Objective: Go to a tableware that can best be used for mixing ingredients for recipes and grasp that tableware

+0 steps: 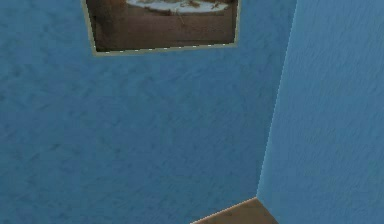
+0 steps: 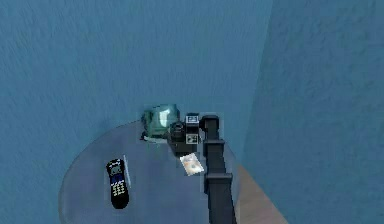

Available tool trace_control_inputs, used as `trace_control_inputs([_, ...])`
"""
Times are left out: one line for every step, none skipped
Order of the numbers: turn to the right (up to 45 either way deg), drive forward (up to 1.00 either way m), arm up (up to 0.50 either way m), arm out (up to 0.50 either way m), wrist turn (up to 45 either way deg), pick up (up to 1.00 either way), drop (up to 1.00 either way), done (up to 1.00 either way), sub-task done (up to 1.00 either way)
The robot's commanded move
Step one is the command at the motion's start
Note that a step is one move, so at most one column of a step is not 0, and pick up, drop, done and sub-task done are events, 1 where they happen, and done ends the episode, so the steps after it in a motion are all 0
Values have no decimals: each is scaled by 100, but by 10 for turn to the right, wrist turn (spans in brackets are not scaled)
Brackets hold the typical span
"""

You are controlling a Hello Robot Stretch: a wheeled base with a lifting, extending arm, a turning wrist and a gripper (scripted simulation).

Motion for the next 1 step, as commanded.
trace_control_inputs([0, 0, 0, 0, 0, 0, 0, 100, 0])
